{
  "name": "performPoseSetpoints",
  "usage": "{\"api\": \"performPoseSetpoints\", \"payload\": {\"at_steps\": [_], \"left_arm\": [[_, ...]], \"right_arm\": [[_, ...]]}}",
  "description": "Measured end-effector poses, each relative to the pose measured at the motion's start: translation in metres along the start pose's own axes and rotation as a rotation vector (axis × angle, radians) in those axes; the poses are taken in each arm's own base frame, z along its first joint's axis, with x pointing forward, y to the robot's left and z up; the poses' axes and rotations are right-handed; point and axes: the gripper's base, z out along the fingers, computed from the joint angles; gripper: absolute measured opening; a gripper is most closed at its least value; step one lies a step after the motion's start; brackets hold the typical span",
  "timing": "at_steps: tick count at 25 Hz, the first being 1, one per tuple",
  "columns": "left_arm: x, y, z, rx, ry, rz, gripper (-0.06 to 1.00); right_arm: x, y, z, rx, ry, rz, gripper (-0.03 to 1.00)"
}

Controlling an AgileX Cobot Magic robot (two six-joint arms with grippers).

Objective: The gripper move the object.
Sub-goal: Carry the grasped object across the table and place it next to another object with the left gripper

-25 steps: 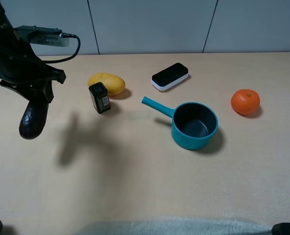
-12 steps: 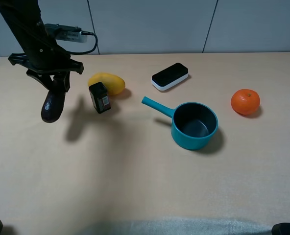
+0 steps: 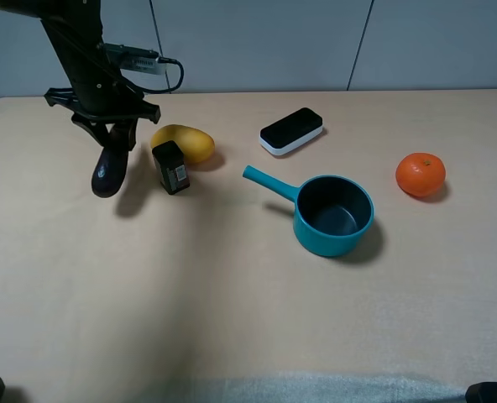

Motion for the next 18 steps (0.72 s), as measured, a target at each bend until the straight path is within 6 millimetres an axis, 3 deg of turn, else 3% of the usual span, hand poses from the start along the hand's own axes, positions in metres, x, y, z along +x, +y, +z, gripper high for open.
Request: {"api": "performPoseSetpoints", "payload": {"at_steps": [13, 18], "left_arm": [[-0.004, -0.001, 0.011, 0.000, -0.002, 0.003, 0.45], [-0.002, -0.002, 0.026, -0.003, 0.025, 0.006, 0.45]], "right_arm": [[0.000, 0.000, 0.000, 0.000, 0.000, 0.000, 0.69], [0.000, 0.000, 0.000, 0.000, 0.000, 0.000, 0.69]]}}
